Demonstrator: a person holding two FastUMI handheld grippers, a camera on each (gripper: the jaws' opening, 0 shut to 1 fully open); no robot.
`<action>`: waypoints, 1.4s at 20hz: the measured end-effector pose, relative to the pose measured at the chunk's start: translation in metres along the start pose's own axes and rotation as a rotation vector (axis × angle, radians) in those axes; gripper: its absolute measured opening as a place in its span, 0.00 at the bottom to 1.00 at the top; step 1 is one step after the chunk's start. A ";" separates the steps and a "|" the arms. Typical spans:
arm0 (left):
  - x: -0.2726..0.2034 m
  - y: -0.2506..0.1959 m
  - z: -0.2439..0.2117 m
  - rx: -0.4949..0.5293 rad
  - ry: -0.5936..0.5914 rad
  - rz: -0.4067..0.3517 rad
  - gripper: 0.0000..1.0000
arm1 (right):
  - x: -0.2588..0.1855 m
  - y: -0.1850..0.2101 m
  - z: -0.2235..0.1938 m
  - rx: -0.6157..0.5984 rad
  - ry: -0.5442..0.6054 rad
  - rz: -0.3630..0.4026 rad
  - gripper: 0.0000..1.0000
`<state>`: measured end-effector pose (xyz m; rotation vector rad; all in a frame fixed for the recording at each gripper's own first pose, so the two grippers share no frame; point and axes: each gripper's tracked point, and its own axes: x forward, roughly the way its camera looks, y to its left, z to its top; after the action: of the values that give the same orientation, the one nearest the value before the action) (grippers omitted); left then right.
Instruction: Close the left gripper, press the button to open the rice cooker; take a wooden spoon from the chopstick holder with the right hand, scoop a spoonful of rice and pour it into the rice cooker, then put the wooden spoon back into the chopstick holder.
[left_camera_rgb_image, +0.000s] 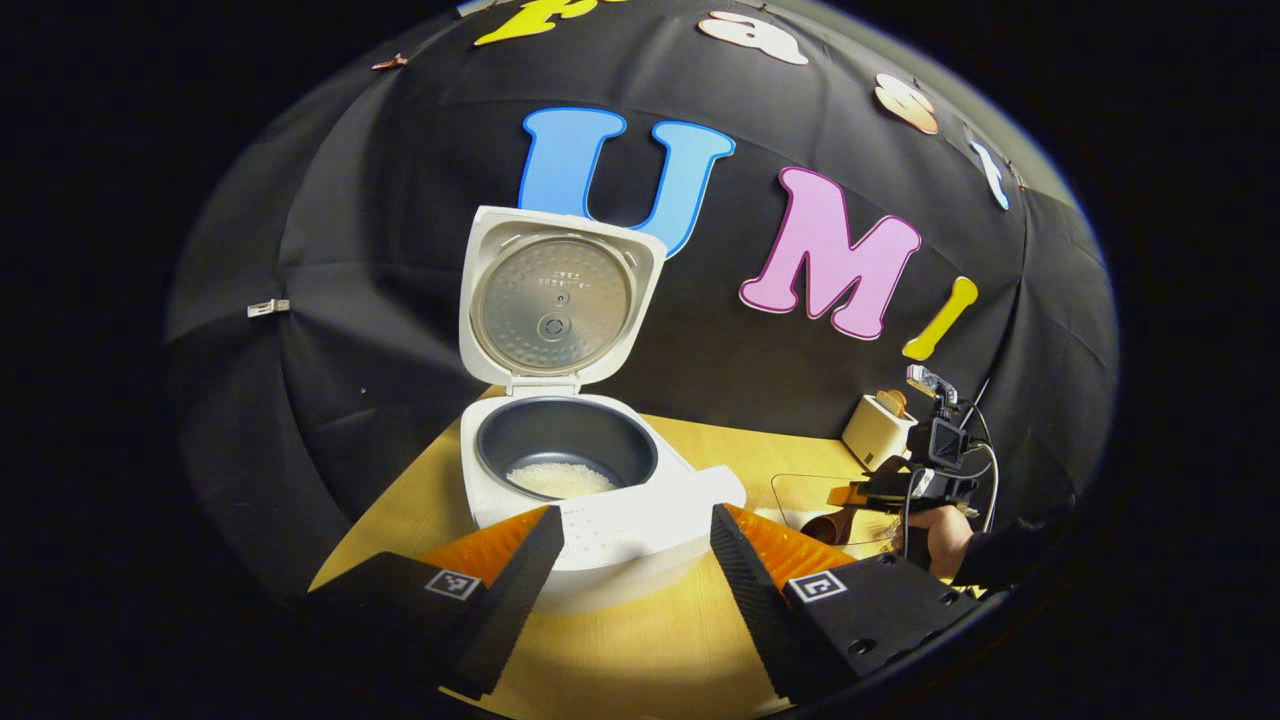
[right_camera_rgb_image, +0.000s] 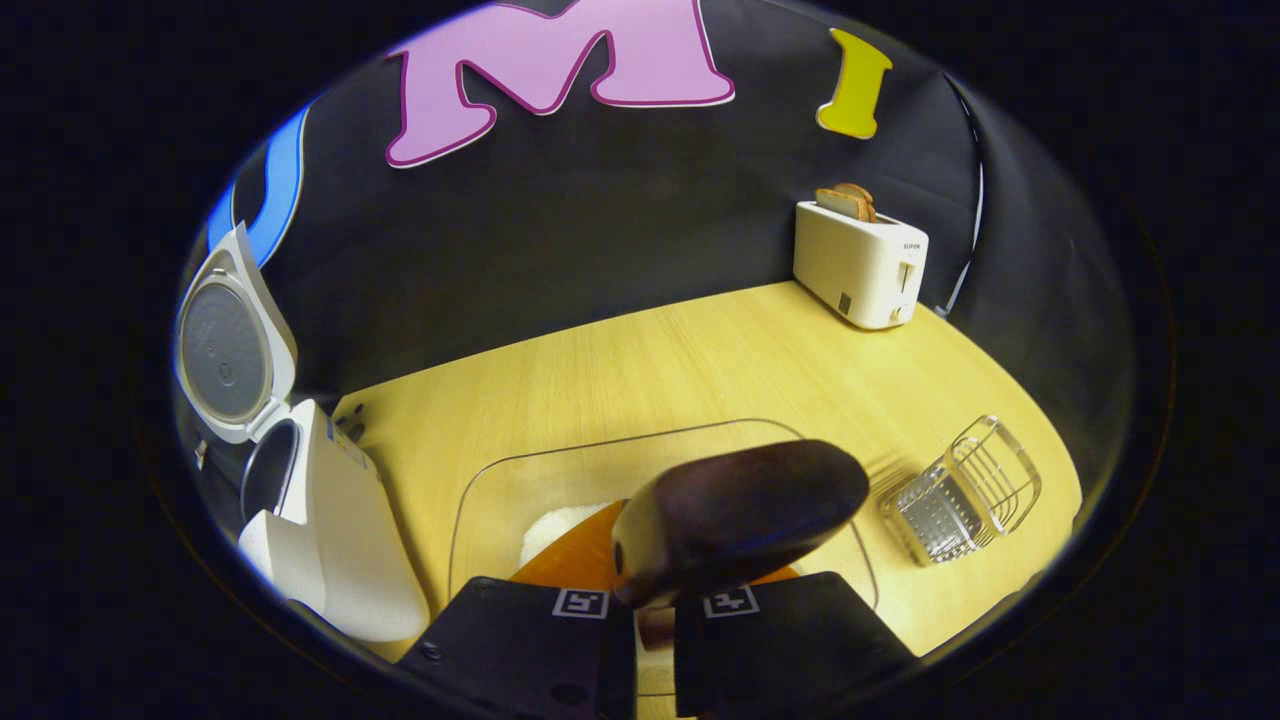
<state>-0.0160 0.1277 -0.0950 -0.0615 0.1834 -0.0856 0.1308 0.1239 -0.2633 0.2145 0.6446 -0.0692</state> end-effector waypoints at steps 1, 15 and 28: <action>0.001 0.001 -0.001 0.007 0.003 0.000 0.96 | -0.002 0.003 -0.002 0.022 0.007 0.008 0.08; -0.002 -0.005 0.001 -0.018 0.019 -0.031 0.96 | -0.011 0.032 -0.010 0.312 0.117 0.126 0.08; -0.005 -0.005 0.009 0.024 0.011 -0.028 0.96 | -0.031 -0.030 0.014 0.677 0.109 0.119 0.07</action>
<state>-0.0195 0.1235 -0.0853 -0.0393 0.1924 -0.1157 0.1102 0.0912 -0.2387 0.9139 0.6984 -0.1608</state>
